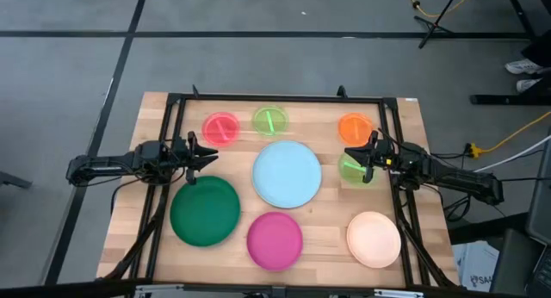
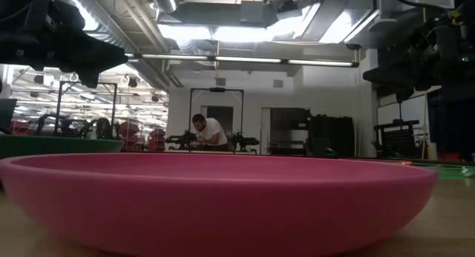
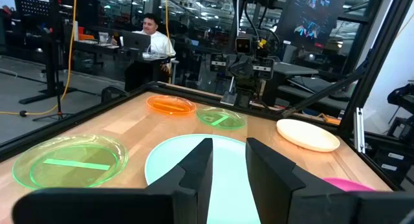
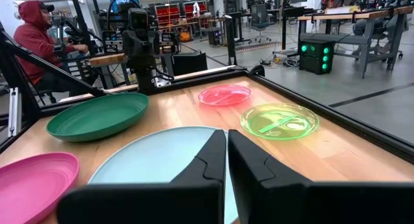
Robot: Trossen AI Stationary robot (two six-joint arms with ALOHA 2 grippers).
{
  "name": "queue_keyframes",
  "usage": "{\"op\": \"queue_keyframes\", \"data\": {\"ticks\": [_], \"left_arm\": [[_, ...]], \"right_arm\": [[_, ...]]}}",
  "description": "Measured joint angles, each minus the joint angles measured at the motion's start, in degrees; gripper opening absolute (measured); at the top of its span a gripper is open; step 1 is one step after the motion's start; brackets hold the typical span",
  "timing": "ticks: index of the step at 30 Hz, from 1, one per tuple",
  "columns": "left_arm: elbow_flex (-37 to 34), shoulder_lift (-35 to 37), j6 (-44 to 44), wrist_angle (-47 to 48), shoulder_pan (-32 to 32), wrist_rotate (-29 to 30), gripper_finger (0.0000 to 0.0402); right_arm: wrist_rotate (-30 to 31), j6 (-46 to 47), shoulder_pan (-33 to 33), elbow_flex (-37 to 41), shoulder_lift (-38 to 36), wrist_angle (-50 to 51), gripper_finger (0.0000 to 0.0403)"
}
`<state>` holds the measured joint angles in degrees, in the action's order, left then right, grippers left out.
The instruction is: Stack plastic plates
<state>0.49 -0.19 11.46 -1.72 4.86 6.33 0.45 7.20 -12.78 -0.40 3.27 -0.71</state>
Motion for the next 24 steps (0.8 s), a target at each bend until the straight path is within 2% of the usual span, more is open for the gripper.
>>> {"op": "queue_keyframes", "data": {"ticks": [12, 24], "left_arm": [[-0.02, 0.02, 0.20, -0.29, -0.02, 0.00, 0.0086], [0.00, 0.00, 1.17, -7.93, 0.00, 3.65, 0.0086]], "right_arm": [[-0.01, 0.00, 0.01, 0.00, 0.00, 0.00, 0.0012], [0.17, -0.29, 0.00, 0.05, 0.00, -0.61, 0.0012]]}}
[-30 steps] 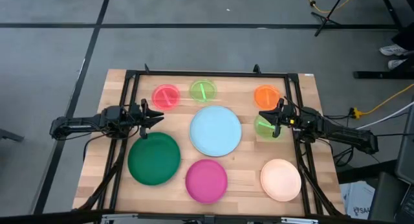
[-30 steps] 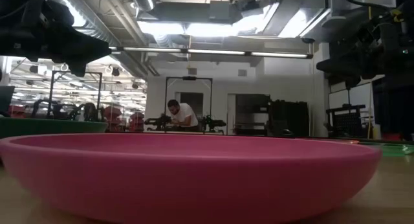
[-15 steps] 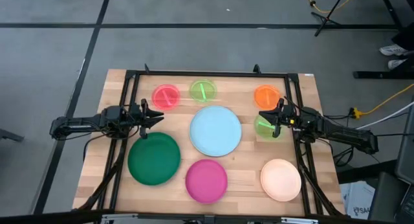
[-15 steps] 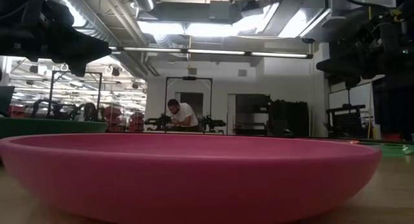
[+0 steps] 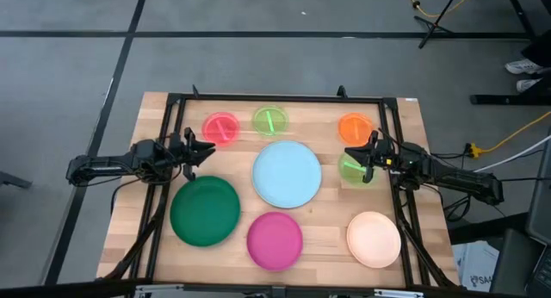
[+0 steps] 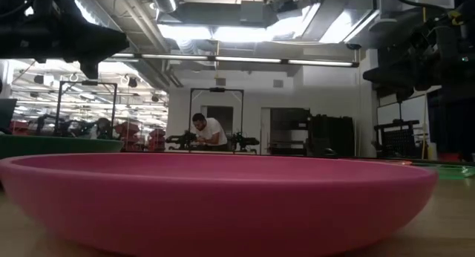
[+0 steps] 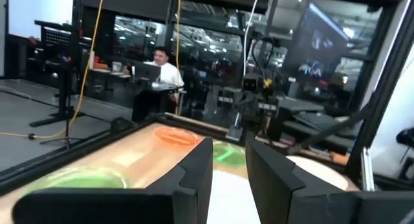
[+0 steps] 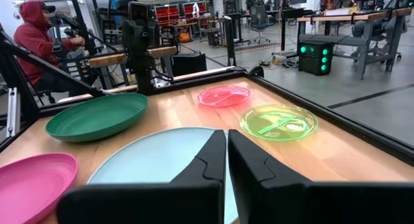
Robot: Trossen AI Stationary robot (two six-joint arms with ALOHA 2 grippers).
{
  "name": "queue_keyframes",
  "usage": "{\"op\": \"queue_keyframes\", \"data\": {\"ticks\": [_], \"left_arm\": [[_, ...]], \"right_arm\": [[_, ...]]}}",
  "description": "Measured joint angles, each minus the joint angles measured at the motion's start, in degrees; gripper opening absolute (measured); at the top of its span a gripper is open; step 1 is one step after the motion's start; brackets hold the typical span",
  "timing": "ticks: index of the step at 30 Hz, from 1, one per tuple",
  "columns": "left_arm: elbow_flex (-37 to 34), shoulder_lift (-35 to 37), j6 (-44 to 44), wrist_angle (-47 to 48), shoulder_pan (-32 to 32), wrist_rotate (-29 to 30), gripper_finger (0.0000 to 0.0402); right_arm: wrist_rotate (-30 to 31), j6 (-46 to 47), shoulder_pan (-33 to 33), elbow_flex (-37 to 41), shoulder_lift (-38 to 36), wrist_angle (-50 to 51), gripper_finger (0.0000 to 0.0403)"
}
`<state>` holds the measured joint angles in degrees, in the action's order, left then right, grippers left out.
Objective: Stack plastic plates
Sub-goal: Stack the green plate on the blue plate
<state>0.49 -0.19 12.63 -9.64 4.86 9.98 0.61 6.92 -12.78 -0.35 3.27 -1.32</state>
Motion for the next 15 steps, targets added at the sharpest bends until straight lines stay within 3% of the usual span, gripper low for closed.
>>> {"op": "queue_keyframes", "data": {"ticks": [5, 15], "left_arm": [[0.00, -0.20, 0.74, -1.85, -0.02, -3.86, 0.0086], [0.00, -2.13, -4.80, -8.56, 0.00, -2.22, 0.0086]], "right_arm": [[-1.20, 2.56, 0.00, 0.02, -0.02, -5.20, 0.0012], [0.25, 3.31, 0.01, -0.05, 6.05, -14.99, 0.0012]]}}
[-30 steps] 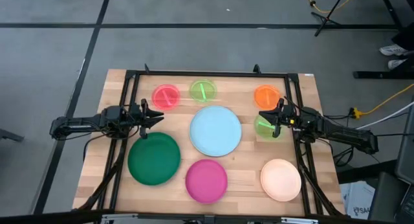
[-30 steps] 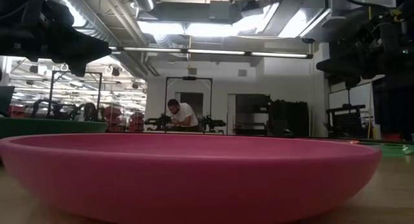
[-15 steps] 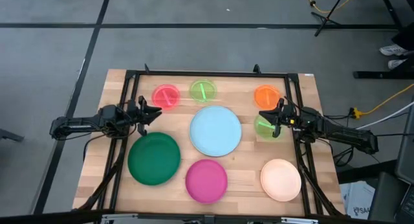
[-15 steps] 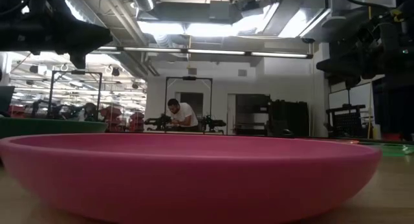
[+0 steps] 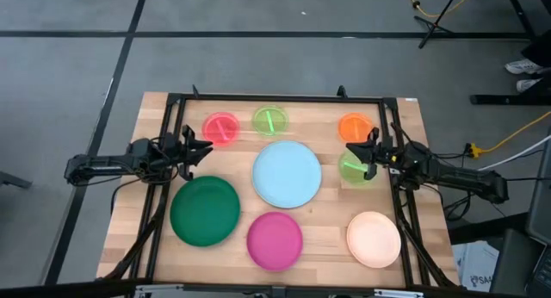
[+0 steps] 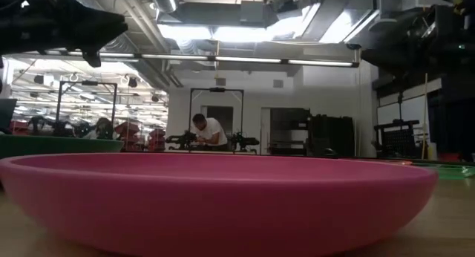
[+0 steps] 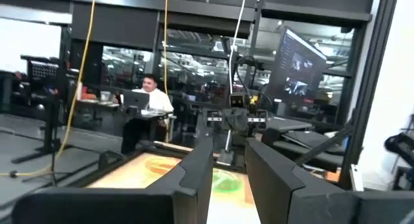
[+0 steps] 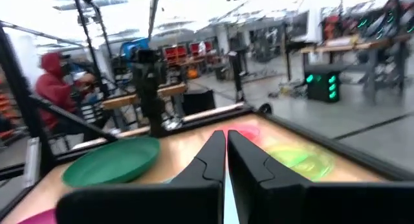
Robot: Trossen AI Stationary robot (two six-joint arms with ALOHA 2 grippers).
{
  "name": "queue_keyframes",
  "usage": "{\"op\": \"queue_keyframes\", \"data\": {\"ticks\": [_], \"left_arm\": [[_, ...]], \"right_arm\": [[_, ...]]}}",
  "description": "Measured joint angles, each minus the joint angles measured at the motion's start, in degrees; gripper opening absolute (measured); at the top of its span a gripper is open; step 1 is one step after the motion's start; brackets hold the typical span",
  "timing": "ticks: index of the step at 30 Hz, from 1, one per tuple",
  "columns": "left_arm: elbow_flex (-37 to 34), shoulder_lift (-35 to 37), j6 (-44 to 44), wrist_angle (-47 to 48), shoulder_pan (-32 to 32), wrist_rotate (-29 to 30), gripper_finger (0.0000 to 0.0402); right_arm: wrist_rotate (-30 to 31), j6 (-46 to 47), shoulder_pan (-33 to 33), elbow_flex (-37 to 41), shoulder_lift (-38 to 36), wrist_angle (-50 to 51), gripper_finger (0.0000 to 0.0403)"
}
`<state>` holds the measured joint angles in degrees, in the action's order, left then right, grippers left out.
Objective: Stack plastic plates
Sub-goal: Stack the green plate on the blue plate
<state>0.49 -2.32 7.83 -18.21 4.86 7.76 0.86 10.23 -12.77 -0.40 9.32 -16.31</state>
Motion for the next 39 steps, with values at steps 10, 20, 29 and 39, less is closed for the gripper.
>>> {"op": "queue_keyframes", "data": {"ticks": [10, 20, 29, 39], "left_arm": [[0.00, -0.97, -11.70, -7.35, 0.00, 1.11, 0.0086], [0.00, -0.95, -10.99, -9.59, 0.00, 3.51, 0.0086], [-0.02, -2.02, -9.74, -9.30, 0.00, 3.31, 0.0086], [-0.02, -3.38, -6.45, -8.05, -0.04, 3.61, 0.0086]], "right_arm": [[0.49, -3.00, 0.01, -8.48, 19.75, -3.57, 0.0012], [-6.31, -3.05, 0.06, -21.21, 42.40, -3.62, 0.0012], [-9.65, -5.57, 2.52, -34.14, 63.61, -3.63, 0.0012], [-9.45, -9.43, 9.88, -50.34, 82.87, -3.21, 0.0012]]}}
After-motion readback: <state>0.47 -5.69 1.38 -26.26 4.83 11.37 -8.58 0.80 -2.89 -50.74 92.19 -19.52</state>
